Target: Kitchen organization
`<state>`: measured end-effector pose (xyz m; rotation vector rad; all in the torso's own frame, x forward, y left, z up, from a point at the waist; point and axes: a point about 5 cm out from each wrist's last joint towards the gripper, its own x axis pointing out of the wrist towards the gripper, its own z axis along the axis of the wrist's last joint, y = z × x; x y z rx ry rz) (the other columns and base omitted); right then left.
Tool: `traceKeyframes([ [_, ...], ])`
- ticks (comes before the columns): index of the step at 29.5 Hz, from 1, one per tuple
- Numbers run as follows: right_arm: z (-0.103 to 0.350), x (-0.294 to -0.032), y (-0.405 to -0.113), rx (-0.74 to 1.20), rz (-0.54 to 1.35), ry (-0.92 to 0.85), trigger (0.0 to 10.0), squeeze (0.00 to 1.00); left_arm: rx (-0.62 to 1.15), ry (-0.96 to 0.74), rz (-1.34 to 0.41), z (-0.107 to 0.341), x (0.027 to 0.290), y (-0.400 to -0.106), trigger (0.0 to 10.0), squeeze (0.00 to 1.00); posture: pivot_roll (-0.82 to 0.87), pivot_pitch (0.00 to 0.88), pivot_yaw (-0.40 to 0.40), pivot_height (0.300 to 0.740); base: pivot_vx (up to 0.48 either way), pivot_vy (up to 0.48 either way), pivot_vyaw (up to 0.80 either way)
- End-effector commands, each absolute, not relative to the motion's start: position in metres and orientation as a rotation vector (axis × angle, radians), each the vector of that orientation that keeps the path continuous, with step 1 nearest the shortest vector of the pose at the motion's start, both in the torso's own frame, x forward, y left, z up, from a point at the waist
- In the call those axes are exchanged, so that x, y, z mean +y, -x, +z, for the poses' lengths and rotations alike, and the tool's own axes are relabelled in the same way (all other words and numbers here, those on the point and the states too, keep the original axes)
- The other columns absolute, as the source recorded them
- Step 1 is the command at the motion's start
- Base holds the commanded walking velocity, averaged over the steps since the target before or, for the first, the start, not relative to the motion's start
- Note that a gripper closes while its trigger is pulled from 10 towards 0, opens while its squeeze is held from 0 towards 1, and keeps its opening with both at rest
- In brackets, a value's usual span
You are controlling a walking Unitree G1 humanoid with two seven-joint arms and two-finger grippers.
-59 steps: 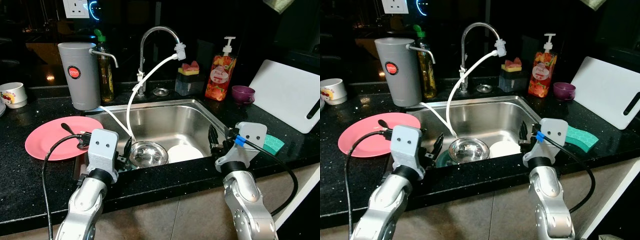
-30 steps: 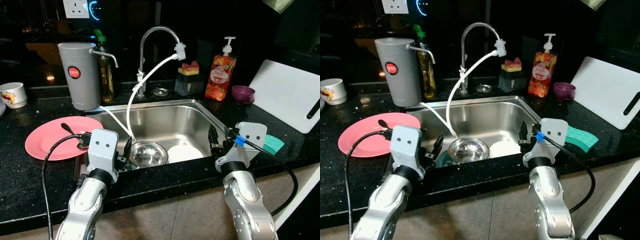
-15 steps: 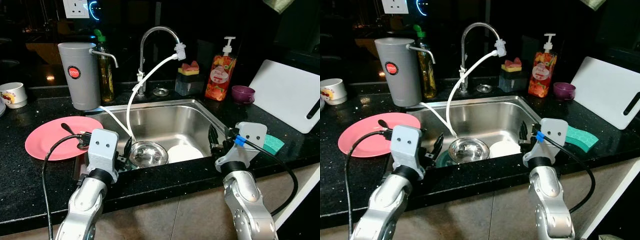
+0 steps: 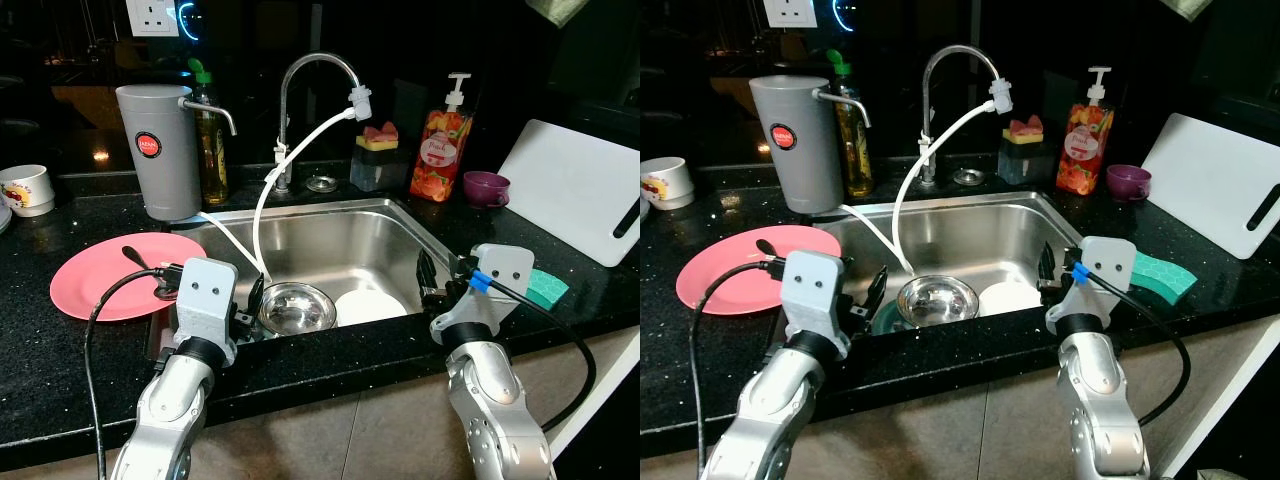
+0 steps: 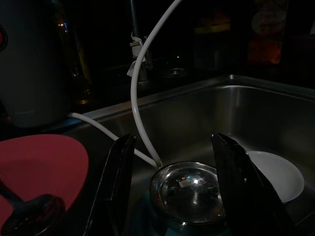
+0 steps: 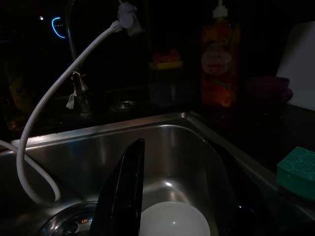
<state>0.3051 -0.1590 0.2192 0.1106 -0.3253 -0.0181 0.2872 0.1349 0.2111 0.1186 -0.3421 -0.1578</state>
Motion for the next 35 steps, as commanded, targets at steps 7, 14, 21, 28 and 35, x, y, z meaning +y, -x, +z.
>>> traceKeyframes([
  [7,0.2239,-0.1599,-0.3046,-0.343,-0.021,-0.111,10.0,0.0,-0.342,-0.119,-0.171,0.2098,0.1317,-0.2876,10.0,0.0,0.1,0.036,-0.052,0.74,0.0,0.0,0.0],
  [14,0.2238,-0.1602,-0.3044,-0.342,-0.023,-0.111,10.0,0.0,-0.341,-0.117,-0.17,0.2098,0.1315,-0.2874,10.0,0.0,0.1,0.04,-0.052,0.74,0.0,0.0,0.0],
  [21,0.2236,-0.1602,-0.3052,-0.34,-0.023,-0.111,10.0,0.0,-0.341,-0.116,-0.168,0.2099,0.1316,-0.2881,10.0,0.0,0.1,0.04,-0.052,0.74,0.0,0.0,0.0],
  [28,0.2234,-0.1602,-0.3055,-0.34,-0.022,-0.111,10.0,0.0,-0.342,-0.115,-0.167,0.2098,0.1316,-0.2884,10.0,0.0,0.1,0.04,-0.052,0.74,0.0,0.0,0.0],
  [35,0.2233,-0.1602,-0.3051,-0.34,-0.022,-0.111,10.0,0.0,-0.341,-0.114,-0.168,0.2097,0.1315,-0.2881,10.0,0.0,0.1,0.04,-0.052,0.74,0.0,0.0,0.0],
])
